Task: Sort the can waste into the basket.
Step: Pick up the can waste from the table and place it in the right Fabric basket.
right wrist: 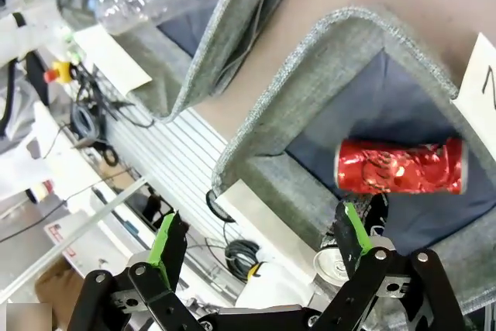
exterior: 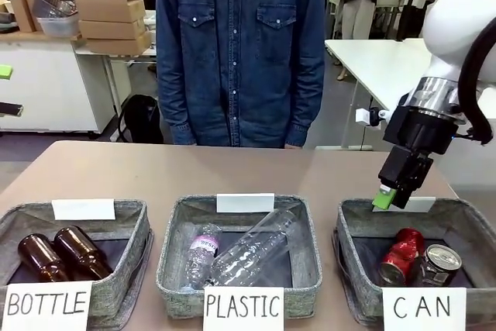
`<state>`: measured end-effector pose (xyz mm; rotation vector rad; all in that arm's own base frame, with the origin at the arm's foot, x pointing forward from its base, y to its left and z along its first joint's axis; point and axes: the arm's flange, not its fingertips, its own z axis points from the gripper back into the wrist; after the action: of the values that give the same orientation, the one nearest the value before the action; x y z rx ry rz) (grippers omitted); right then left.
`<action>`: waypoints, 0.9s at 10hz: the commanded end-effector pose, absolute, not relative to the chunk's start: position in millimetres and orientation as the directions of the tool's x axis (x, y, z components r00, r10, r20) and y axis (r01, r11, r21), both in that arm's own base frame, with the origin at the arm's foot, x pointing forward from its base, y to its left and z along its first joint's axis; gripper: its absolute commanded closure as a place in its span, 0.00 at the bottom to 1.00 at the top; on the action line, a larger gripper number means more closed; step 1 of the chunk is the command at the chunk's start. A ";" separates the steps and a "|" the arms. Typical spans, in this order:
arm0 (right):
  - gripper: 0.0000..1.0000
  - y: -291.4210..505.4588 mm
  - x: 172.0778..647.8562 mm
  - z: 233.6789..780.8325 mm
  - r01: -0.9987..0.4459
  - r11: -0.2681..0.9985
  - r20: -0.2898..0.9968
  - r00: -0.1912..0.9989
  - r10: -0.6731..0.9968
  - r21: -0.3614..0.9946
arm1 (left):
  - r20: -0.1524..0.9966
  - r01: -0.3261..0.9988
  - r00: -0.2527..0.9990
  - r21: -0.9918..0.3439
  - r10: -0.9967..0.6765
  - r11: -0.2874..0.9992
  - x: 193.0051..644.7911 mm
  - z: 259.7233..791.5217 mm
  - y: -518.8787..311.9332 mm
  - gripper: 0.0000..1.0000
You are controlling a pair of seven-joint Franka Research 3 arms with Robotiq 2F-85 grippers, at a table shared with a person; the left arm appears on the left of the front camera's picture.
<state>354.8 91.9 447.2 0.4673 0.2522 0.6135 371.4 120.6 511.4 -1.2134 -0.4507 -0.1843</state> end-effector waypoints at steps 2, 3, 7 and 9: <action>0.00 94.5 363.0 447.4 -0.458 0.709 -0.048 0.822 0.568 0.537 | 0.444 0.392 0.892 -0.854 0.088 0.342 369.0 512.9 121.8 0.00; 0.00 94.1 365.0 449.1 -0.436 0.702 -0.033 0.837 0.546 0.563 | 0.444 0.392 0.892 -0.854 0.088 0.342 369.0 512.9 121.8 0.00; 0.00 88.5 361.3 494.7 -0.242 0.057 0.226 0.953 0.203 0.969 | 0.444 0.392 0.892 -0.854 0.088 0.342 369.0 512.9 121.8 0.00; 0.00 67.1 364.6 500.6 -0.147 -0.264 0.148 0.989 -0.014 0.953 | 0.444 0.392 0.892 -0.854 0.088 0.342 369.0 512.9 121.8 0.00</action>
<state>362.8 78.5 512.5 1.3150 0.0772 0.3726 371.4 120.6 511.6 -1.2132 -0.4510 -0.1845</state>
